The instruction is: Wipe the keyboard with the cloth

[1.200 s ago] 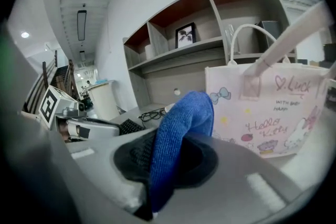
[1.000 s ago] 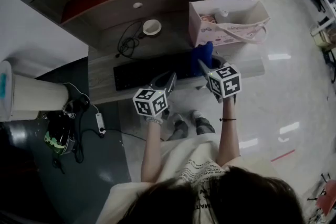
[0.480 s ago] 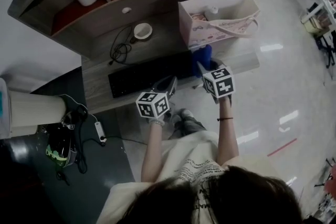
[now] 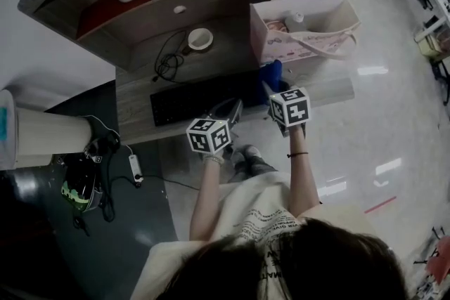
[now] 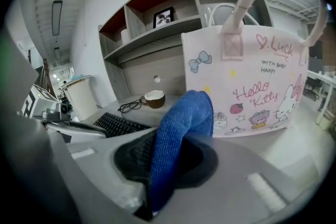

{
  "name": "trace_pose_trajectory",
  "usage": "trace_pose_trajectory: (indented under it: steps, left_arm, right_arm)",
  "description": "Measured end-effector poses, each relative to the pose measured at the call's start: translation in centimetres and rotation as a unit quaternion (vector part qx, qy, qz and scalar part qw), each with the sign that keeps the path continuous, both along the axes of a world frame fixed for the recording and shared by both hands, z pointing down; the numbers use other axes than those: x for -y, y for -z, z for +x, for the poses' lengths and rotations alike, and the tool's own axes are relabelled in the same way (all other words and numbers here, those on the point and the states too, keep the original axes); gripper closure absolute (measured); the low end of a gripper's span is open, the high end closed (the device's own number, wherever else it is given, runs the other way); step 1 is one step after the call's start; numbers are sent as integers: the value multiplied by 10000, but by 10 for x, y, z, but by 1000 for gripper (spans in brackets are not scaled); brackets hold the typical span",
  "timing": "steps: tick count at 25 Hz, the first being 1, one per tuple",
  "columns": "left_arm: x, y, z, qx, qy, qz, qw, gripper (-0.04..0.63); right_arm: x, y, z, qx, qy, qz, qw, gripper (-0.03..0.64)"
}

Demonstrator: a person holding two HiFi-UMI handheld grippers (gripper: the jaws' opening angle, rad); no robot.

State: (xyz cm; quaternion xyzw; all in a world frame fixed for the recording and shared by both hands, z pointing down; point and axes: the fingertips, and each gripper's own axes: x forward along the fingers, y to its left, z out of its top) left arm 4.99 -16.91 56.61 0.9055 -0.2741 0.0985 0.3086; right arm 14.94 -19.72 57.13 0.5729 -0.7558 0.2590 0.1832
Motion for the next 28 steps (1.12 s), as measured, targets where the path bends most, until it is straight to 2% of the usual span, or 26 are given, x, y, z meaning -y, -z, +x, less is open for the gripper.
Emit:
trace_pose_trajectory:
  steps: [15,28]
  left_arm:
    - [15,-6,-14,230,464,-86,9986,591]
    - [15,-7,-29,244,824,-121,9962,591]
  right_arm:
    - [18,-13,-26,609,490,-150,9968,557]
    - [27,-17,-51,872,860,-249,9922,557]
